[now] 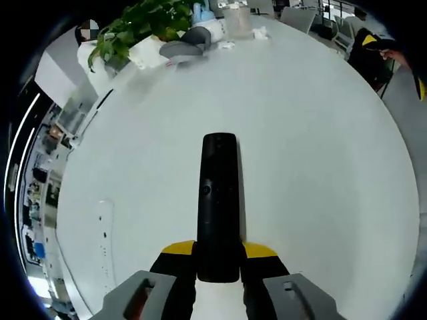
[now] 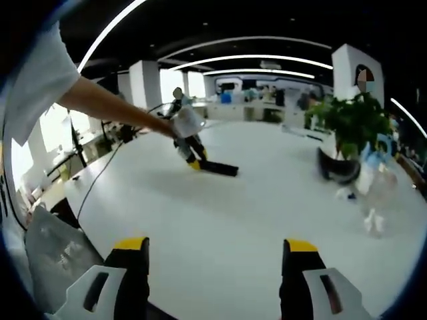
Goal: Press the specified remote control buttons in sequence, fully releasing each button before pressing the next.
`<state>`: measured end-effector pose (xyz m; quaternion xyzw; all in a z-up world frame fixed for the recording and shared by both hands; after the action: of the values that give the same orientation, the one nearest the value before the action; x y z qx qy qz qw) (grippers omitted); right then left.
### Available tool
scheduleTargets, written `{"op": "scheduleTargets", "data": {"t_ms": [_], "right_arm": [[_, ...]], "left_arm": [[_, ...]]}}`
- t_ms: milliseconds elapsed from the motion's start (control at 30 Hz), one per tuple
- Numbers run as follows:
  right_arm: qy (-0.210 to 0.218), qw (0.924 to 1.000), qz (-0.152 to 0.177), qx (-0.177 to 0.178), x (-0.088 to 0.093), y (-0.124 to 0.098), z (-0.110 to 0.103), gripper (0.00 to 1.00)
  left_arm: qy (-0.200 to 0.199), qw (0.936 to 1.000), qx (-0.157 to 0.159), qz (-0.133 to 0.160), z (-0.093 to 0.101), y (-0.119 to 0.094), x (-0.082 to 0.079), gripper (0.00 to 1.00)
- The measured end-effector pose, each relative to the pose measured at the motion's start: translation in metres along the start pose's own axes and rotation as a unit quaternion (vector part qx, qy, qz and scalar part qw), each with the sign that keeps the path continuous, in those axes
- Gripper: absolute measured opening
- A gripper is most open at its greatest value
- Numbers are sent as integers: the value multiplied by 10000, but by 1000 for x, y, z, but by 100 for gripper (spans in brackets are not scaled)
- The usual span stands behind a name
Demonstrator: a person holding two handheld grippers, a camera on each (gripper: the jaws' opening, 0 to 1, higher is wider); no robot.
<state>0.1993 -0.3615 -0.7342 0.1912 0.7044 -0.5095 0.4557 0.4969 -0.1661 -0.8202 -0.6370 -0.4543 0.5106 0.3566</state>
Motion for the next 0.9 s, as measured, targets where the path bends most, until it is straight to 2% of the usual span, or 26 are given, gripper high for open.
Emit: {"op": "scheduleTargets", "data": {"t_ms": [233, 467, 600, 767, 800, 900], "right_arm": [[-1, 10000, -14, -33, 0, 0, -1, 80], [-9, 10000, 54, -49, -2, -1, -1, 80], [2, 10000, 85, -29, -2, -2, -1, 80], [-16, 9999, 137, -76, -4, -3, -2, 82], [51, 9994, 288, -201, -8, -4, -6, 84], [50, 9991, 349, -252, -10, -5, -8, 88]], "left_arm": [[43, 9999, -17, 116, 2, -2, 0, 25], [-357, 9987, -149, 332, 2, -5, 4, 25], [-666, 9963, -372, 393, -1, -6, 6, 28], [-1275, 9885, -659, 479, -5, -8, 11, 35], [-1415, 9859, -726, 528, -6, -8, 13, 37], [-1743, 9778, -953, 661, -9, -10, 17, 43]]}}
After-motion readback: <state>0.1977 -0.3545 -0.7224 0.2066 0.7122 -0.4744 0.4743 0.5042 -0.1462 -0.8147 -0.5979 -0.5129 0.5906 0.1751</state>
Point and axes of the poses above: the point that each gripper's makers call its tool centre point, and the gripper's own axes: y roughly forward along the fingers, z roughly to its right, x roughly out of its underside, the point moved 4 cm from there along -y, roughly backward along the fingers
